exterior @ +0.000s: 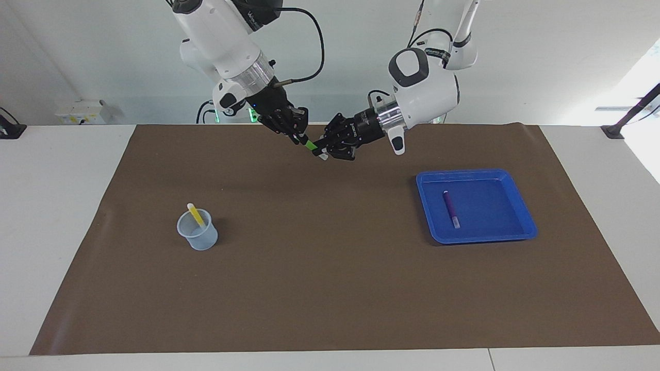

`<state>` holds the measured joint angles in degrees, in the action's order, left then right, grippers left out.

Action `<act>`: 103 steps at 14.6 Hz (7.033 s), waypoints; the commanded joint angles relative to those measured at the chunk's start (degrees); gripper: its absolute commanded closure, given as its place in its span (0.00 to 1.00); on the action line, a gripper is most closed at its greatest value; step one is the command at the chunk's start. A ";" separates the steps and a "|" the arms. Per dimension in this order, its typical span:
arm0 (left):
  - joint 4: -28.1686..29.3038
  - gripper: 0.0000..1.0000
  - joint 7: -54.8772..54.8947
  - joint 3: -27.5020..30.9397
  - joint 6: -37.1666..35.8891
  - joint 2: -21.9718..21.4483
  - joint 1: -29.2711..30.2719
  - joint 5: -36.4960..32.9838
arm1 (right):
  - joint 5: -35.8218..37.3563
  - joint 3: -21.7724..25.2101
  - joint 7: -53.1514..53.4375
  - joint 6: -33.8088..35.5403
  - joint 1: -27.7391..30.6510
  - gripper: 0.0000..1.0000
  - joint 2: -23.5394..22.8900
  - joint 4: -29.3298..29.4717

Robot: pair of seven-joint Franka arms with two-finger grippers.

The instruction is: Transfer and insert pens with both arms

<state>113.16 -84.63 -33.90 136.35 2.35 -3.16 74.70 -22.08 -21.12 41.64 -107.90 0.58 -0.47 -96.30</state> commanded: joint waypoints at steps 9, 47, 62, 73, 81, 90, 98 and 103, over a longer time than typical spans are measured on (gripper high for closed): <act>1.01 0.00 1.57 1.30 -11.26 -1.39 8.77 -25.44 | 13.46 10.29 -35.51 1.74 1.52 1.00 3.80 -5.63; 7.69 0.40 77.25 1.38 -7.77 13.47 26.28 -84.28 | 16.19 22.17 -66.07 -30.53 2.14 0.00 -5.60 -17.97; -3.98 1.00 77.34 1.38 -18.37 16.02 26.54 -84.11 | 22.87 21.73 -38.14 14.11 1.09 0.00 -1.73 7.35; -25.62 1.00 45.50 -4.23 -42.04 14.79 25.84 -63.66 | 22.69 20.68 -35.57 14.91 0.56 0.00 -0.06 5.94; -21.25 1.00 3.97 -12.22 -31.34 10.13 25.49 -37.73 | 9.88 14.09 -25.40 11.77 0.65 0.00 0.20 4.29; -0.59 1.00 1.40 -13.47 -0.68 3.10 14.78 -10.39 | 0.01 2.75 -0.86 -5.74 0.65 0.00 0.73 -1.61; 0.22 1.00 1.66 -13.47 1.81 3.36 13.36 0.27 | 0.37 -1.38 -7.44 -9.26 0.65 0.04 4.42 -8.91; 0.22 1.00 1.84 -13.47 1.72 3.19 13.36 0.80 | 0.89 -1.74 -9.12 -9.95 0.73 0.50 4.43 -9.00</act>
<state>112.14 -82.40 -47.83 137.30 7.65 10.61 73.61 -20.58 -22.24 34.27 -115.98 0.33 2.69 -103.53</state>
